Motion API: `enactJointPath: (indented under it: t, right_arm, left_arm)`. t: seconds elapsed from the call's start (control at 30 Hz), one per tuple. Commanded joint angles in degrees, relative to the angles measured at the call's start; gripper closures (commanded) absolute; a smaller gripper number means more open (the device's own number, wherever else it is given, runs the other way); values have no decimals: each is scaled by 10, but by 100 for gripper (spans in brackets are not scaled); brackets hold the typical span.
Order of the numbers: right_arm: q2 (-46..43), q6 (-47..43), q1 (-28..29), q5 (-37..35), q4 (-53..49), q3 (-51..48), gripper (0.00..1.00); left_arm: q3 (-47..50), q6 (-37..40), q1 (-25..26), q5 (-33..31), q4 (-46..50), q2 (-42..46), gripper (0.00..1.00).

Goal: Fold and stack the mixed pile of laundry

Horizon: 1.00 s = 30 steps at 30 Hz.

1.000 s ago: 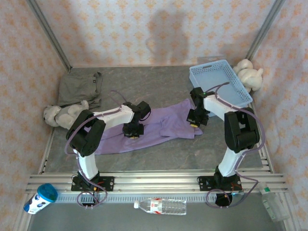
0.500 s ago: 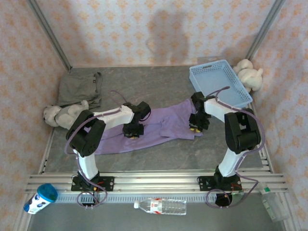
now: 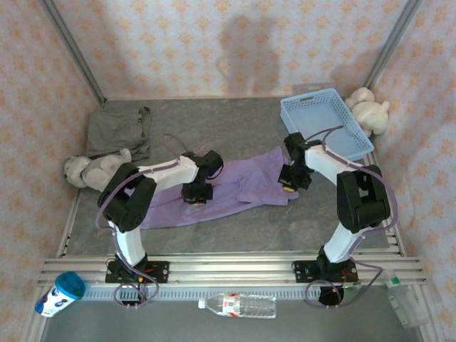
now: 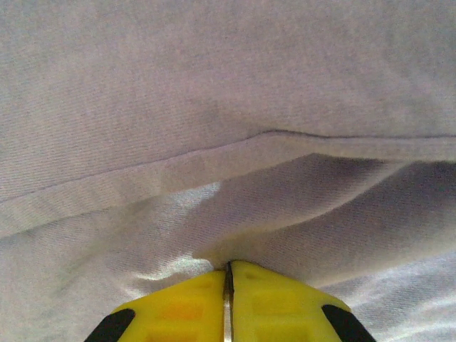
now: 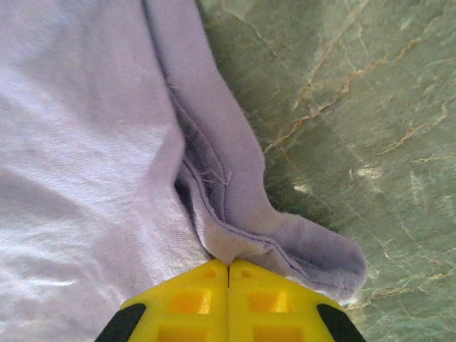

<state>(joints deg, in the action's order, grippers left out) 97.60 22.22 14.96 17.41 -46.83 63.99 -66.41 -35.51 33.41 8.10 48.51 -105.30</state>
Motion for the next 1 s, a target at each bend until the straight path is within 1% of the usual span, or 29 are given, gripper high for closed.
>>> enactJointPath:
  t: [0.0,0.17,0.33,0.4,0.43,0.53,0.63,0.7,0.8,0.9,0.97]
  right_arm:
    - [-19,-3,0,-11,-23,28,100]
    - [-10,-2,-6,-20,-25,48,100]
    - [21,0,-15,-63,-59,58,99]
    - [33,0,-15,-75,-63,50,88]
    - [36,1,-15,-76,-60,44,82]
    - [18,12,-14,-63,-52,30,67]
    - [-17,24,-8,-57,-50,20,59]
    - [-41,36,6,-41,-49,13,56]
    - [-50,65,35,-13,-50,6,55]
    - [-47,117,73,-5,-36,-1,55]
    - [-39,162,93,1,-10,-9,55]
  left_arm:
    - [26,1,4,-25,18,-22,90]
    - [33,1,5,-24,16,-22,90]
    - [39,1,5,-23,14,-22,90]
    - [39,1,6,-21,13,-22,90]
    - [38,1,5,-20,14,-22,90]
    - [27,2,6,-19,29,-14,90]
    - [9,1,7,-26,50,20,89]
    - [-8,2,6,-32,65,47,86]
    - [-39,9,4,-50,82,77,73]
    - [-63,22,-8,-68,82,88,72]
    - [-67,30,-27,-69,65,86,74]
